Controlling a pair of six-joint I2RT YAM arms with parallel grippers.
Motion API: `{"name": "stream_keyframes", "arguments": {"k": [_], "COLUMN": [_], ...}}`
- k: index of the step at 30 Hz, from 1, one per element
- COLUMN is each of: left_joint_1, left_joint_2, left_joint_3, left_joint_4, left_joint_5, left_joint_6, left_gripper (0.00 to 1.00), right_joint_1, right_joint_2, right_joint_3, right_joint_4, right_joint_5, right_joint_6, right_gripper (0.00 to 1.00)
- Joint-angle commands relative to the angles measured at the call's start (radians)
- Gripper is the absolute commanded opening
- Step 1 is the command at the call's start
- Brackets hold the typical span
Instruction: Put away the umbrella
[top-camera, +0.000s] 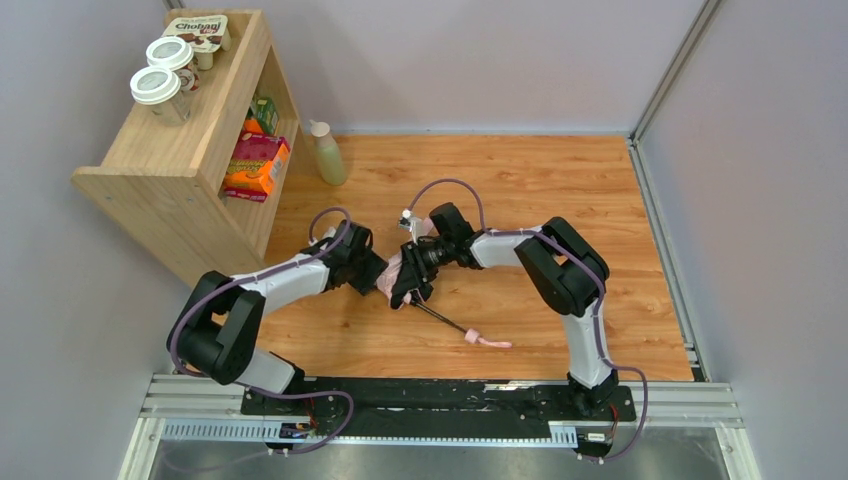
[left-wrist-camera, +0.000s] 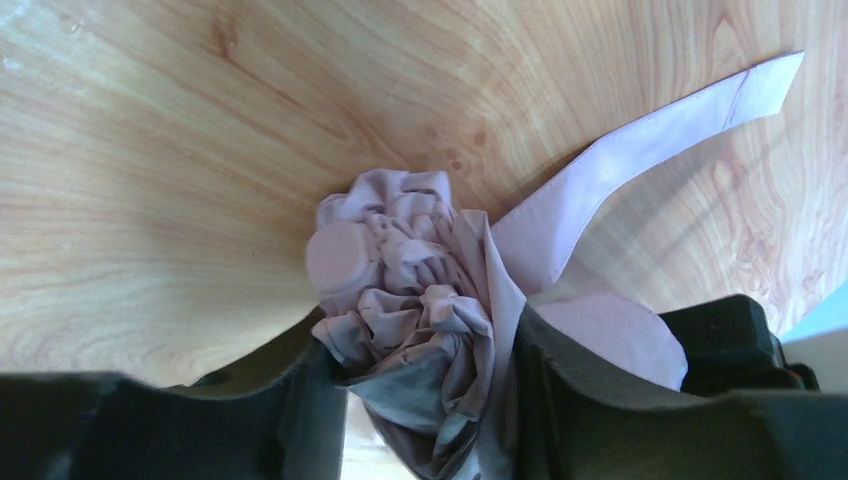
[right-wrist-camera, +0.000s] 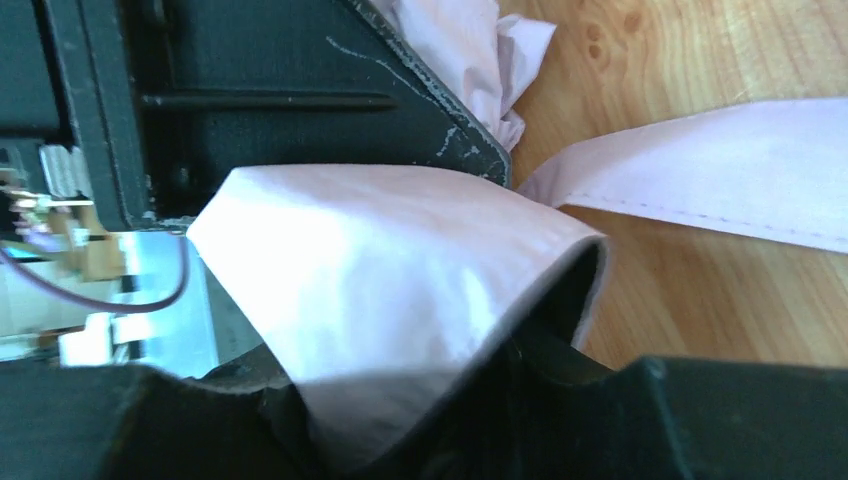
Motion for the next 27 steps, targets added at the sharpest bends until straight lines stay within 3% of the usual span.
{"name": "stream_keyframes", "arguments": {"k": [1, 3, 5, 7, 8, 11, 14, 16, 20, 27], "left_joint_1": [-0.003, -0.004, -0.002, -0.002, -0.002, 0.0, -0.002, 0.001, 0.016, 0.019], "left_joint_2": [0.014, -0.003, -0.009, -0.014, -0.02, -0.03, -0.024, -0.001, 0.074, 0.123], "left_joint_3": [-0.092, -0.131, -0.135, -0.137, -0.144, -0.14, -0.094, -0.048, 0.029, 0.093], "left_joint_4": [-0.047, -0.011, -0.02, -0.035, -0.031, -0.052, -0.139, -0.208, -0.305, -0.365], "left_joint_5": [-0.015, -0.02, -0.021, -0.02, -0.015, -0.01, -0.003, 0.015, 0.092, 0.123], "left_joint_6": [0.029, 0.013, 0.012, 0.001, -0.002, -0.023, -0.04, -0.045, -0.054, -0.062], "left_gripper": [0.32, 0.12, 0.0, 0.0, 0.0, 0.0, 0.0, 0.0, 0.0, 0.0], "right_joint_1": [-0.06, -0.06, -0.058, -0.057, -0.052, -0.028, 0.017, 0.073, 0.225, 0.429], "right_joint_2": [0.108, 0.094, 0.066, 0.03, 0.001, -0.104, -0.254, -0.318, -0.349, -0.241], "right_joint_3": [0.023, 0.022, 0.022, 0.028, 0.035, 0.045, 0.006, -0.017, -0.037, -0.031], "right_joint_4": [-0.185, -0.182, -0.196, -0.222, -0.254, -0.338, -0.334, -0.328, -0.296, -0.173], "right_joint_5": [-0.044, -0.03, -0.002, 0.048, 0.088, 0.246, 0.396, 0.549, 0.777, 1.175], "right_joint_6": [0.094, 0.103, 0.097, 0.088, 0.066, 0.011, -0.038, -0.084, -0.184, -0.304], "right_gripper": [0.0, 0.0, 0.0, 0.0, 0.05, 0.55, 0.83, 0.94, 1.0, 0.98]}}
